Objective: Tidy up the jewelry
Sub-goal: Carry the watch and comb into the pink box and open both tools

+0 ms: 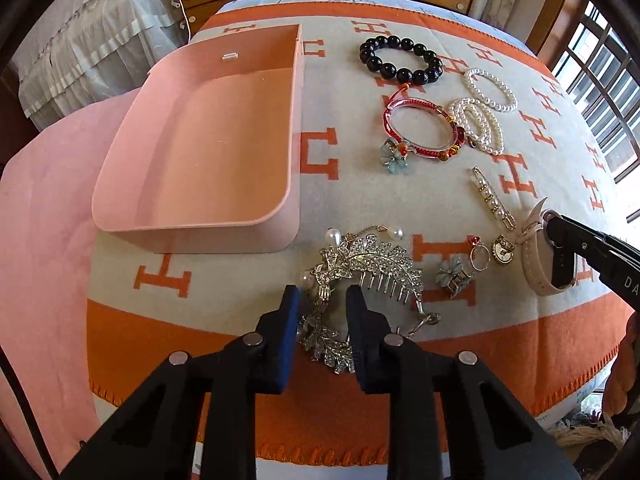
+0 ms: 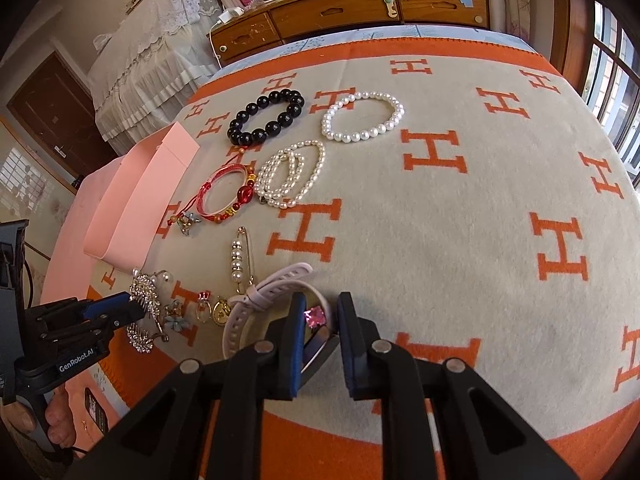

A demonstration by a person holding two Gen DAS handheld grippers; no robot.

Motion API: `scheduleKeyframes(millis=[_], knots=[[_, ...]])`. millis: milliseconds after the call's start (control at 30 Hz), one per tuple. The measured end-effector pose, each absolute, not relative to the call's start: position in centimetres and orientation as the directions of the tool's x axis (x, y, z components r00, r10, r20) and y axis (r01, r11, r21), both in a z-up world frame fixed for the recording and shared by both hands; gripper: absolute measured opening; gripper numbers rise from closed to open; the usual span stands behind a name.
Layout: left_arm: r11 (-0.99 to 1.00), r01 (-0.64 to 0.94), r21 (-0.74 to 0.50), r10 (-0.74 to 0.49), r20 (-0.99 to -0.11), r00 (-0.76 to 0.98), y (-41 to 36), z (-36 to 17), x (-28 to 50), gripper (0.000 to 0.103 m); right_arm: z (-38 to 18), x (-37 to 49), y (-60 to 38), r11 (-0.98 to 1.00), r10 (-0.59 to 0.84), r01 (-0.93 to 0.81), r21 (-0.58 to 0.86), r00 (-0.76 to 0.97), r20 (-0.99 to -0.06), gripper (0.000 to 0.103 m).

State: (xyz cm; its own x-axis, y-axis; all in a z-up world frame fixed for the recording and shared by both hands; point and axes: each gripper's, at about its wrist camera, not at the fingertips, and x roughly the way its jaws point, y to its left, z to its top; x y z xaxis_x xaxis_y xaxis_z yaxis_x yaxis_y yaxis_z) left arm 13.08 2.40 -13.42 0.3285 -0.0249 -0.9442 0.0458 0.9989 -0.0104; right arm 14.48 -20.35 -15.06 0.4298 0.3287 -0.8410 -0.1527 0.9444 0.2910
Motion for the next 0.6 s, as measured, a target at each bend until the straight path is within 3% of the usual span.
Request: scheduleKeyframes(millis=[300, 600], knots=[[0.992, 0.085, -0.091, -0.118, -0.907, 0.403, 2.2, -11.2, 10.8, 0.021, -13.7, 13.6, -20.5, 0.934, 0.357, -0.177, 0.311, 0.478, -0.802, 0.012], [0.982, 0.095, -0.164, -0.189, -0.837, 0.514, 4.1, -5.8, 10.3, 0.022, -10.5, 13.3, -18.0, 0.931, 0.363, -0.246, 0.271, 0.524, -0.770, 0.012]])
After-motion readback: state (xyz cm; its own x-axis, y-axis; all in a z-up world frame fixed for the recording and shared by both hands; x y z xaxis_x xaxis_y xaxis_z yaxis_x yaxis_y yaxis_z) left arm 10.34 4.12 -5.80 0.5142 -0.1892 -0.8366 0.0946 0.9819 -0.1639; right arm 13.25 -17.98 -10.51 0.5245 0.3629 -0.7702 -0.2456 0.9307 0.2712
